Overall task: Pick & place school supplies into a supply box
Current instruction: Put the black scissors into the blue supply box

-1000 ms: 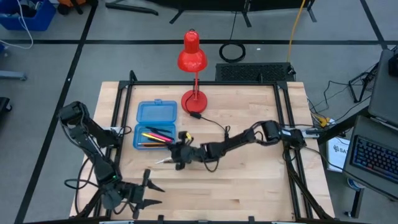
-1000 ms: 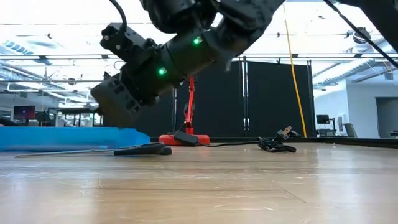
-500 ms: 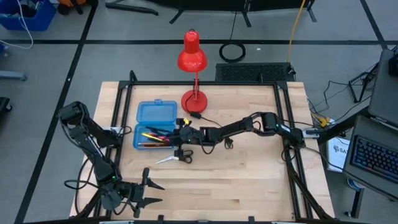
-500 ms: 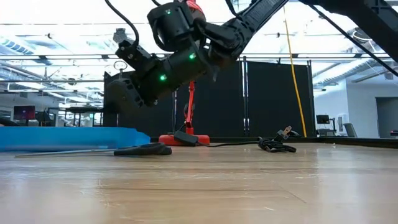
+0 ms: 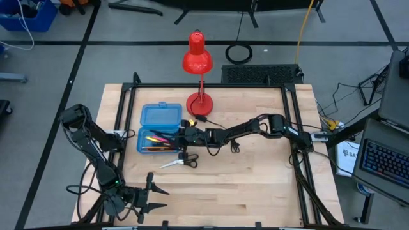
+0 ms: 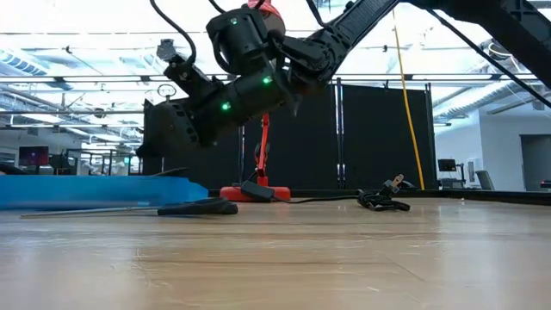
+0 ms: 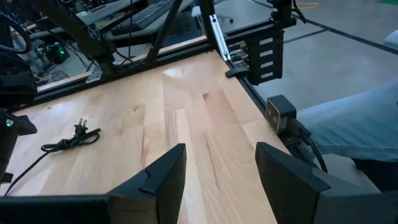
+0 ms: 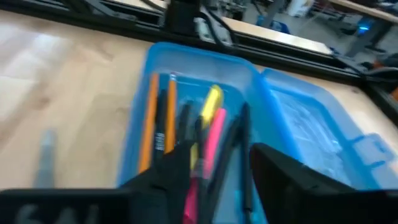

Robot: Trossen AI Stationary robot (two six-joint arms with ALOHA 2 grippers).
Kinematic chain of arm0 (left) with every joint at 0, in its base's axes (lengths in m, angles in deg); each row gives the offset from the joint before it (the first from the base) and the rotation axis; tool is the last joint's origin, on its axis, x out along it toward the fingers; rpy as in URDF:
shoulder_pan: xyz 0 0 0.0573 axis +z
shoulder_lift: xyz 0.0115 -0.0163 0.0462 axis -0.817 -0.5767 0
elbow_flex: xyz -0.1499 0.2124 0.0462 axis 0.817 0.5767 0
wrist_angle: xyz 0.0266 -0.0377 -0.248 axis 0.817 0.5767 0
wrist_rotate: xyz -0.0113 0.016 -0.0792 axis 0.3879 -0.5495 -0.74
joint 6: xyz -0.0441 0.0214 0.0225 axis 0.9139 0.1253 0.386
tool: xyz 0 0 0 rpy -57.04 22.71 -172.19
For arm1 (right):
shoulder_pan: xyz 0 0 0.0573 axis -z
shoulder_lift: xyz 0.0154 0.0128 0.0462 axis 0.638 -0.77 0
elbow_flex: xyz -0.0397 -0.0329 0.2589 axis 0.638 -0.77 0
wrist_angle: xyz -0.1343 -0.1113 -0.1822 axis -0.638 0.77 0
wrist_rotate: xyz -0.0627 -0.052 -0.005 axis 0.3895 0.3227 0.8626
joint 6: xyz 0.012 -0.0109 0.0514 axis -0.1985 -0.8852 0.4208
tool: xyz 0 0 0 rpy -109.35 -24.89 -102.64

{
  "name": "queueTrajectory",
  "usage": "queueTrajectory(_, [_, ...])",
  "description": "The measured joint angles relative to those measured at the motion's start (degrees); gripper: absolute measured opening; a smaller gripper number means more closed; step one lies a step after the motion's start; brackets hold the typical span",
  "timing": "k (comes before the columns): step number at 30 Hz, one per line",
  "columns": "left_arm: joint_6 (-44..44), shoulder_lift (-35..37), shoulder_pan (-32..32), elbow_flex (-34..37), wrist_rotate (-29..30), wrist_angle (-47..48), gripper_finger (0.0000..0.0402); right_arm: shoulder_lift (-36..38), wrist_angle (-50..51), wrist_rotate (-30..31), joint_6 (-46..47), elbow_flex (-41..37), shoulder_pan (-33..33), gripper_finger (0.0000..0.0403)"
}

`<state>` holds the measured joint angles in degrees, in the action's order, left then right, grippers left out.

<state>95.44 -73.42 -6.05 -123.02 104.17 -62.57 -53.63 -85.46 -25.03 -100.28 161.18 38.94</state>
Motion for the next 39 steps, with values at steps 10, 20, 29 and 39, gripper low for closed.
queueTrajectory(10, [1.1, 0.0, 0.0, 0.0, 0.0, 1.3, 0.02, 0.0, -2.3, 3.7, -4.0, 0.0, -2.0, 0.0208])
queueTrajectory(20, [3.4, 0.0, 0.0, 0.0, 0.3, 3.0, 0.02, 2.1, -2.7, 20.2, -14.1, 0.1, -7.8, 0.018])
queueTrajectory(29, [3.5, 0.0, 0.0, 0.0, 0.4, 3.4, 0.02, 10.4, -2.9, 28.7, -13.3, -7.5, -13.2, 0.0166])
queueTrajectory(39, [3.3, 0.0, 0.2, 0.0, 0.4, 3.0, 0.02, 23.6, -7.9, 21.5, -0.5, -30.9, -15.5, 0.0162])
